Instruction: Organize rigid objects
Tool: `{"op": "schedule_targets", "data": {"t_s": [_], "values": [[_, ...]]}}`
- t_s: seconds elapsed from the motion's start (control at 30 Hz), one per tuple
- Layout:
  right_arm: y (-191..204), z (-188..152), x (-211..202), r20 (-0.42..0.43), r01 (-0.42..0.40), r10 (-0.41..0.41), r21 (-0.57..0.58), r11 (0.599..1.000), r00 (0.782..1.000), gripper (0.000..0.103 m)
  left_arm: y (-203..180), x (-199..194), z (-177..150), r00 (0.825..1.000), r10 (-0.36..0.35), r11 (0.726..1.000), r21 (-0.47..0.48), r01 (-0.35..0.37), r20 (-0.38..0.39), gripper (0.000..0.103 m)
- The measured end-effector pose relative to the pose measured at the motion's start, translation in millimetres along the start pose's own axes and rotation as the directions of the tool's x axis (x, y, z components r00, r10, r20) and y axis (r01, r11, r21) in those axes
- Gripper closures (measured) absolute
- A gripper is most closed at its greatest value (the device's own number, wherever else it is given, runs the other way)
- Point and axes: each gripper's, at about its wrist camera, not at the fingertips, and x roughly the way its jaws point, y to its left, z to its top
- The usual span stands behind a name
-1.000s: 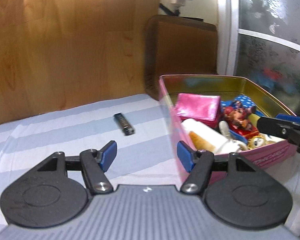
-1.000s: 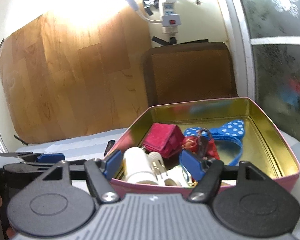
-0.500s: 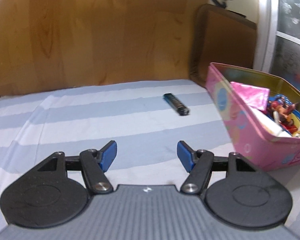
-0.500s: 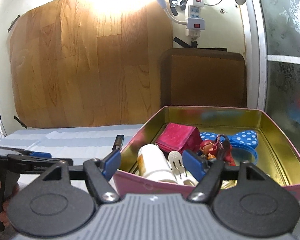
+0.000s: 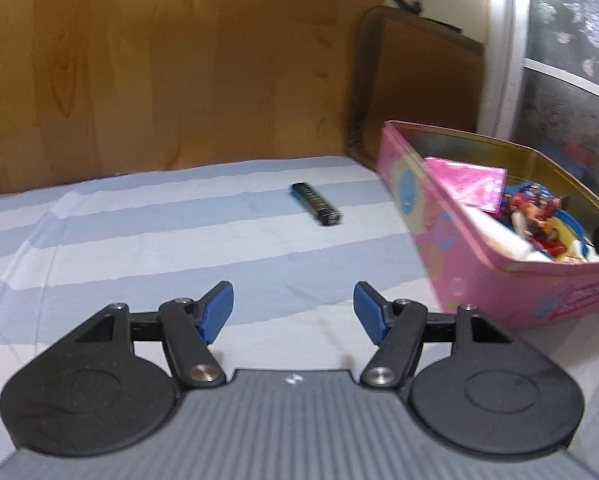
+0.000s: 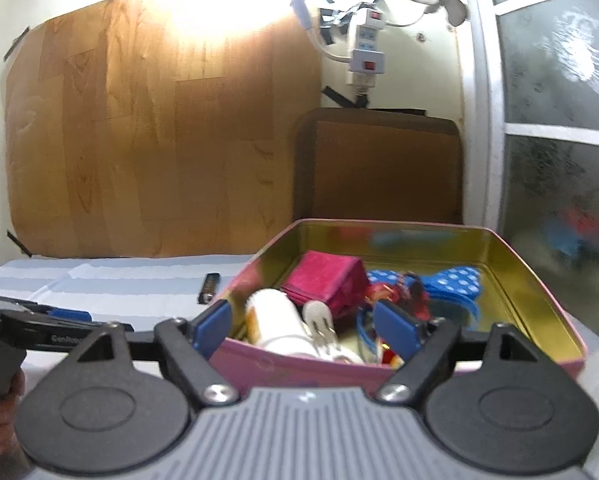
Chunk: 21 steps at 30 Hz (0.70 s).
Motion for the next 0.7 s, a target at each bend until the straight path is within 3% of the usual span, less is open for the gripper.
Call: {"op": "schedule_targets", "data": {"t_s": [0.2, 0.4, 0.57, 0.7], "values": [[-11.4, -13.8, -16.8, 0.043, 0.040, -0.043, 0.056, 0.998, 0.998, 0.000, -23.8, -8.1, -2.8, 0.998, -0.056, 0.997, 0.048, 0.055, 0.020, 0.029], [-8.3, -17.4, -23.1, 0.104, 0.067, -0.075, 0.076, 0.995, 0.992, 0.000, -35.3, -5.9, -8.2, 0.998, -0.057, 0.995, 0.082, 0.055, 0.019, 0.027], [-8.1, -24.7, -15.6, 0.065, 0.112, -0.121, 0.125, 0.986, 0.991, 0.000, -36.1, -5.8, -10.4, 0.999, -0.044, 0.996, 0.073, 0.042, 0.020, 0.024], [-14.0, -29.4, -17.8, 0.103, 0.094, -0.113, 0.173, 0.980, 0.988, 0.000, -34.5, -3.5, -13.0, 0.999, -0.031, 0.997, 0.069, 0.030, 0.017, 0.020]]}}
